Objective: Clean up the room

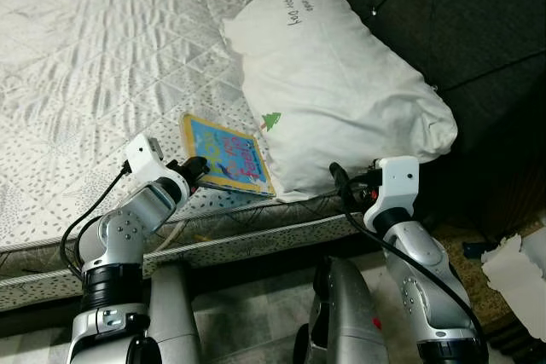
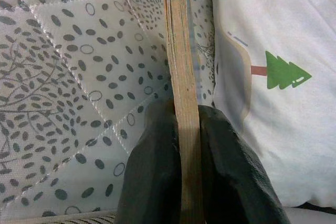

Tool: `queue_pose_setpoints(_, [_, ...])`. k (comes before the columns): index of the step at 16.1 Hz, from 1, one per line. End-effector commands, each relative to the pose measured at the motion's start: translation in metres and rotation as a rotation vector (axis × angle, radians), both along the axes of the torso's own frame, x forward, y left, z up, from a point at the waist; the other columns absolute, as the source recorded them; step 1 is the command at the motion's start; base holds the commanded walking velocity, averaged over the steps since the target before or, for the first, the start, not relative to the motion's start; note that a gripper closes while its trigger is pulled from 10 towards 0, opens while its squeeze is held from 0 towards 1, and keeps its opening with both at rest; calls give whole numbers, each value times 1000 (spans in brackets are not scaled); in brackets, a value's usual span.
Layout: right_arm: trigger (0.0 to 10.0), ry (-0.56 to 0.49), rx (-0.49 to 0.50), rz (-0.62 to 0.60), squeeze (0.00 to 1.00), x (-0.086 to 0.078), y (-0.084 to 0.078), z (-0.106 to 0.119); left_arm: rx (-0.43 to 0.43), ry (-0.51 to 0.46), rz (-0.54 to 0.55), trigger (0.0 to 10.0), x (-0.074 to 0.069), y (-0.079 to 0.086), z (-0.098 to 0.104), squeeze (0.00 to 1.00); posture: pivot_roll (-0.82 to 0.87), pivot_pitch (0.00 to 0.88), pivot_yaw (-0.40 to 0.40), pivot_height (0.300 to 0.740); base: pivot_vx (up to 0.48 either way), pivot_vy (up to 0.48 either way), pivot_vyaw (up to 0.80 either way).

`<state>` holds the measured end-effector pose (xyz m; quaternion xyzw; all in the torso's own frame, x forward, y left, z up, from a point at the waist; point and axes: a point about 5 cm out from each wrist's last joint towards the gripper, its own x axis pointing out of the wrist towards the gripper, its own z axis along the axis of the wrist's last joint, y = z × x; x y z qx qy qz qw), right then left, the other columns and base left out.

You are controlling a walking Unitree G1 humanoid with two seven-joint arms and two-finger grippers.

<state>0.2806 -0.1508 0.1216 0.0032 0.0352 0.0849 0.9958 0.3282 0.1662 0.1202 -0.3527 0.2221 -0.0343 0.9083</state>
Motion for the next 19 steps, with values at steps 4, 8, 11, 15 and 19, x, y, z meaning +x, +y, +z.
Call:
queue_pose_setpoints(4, [10000,-4,-5,0,0,2,2,3,38,72,-43,10000,5,0,-19,0,44,99,-76,518,0,0,0])
queue_pose_setpoints(8, [10000,-5,-6,0,0,2,3,3,50,88,-86,10000,10,-6,-26,290,43,100,-78,518,0,0,0])
queue_pose_setpoints(11, [10000,-6,-5,-6,0,3,1,4,125,72,-67,10000,18,9,-25,1000,36,102,-82,518,0,0,0])
queue_pose_setpoints(15, [10000,-4,-5,-4,0,4,2,3,161,50,12,10000,24,30,-20,1000,38,102,-83,518,0,0,0])
queue_pose_setpoints(19, [10000,-2,-2,-3,0,6,3,2,227,33,36,10000,28,42,-18,1000,42,99,-84,518,0,0,0])
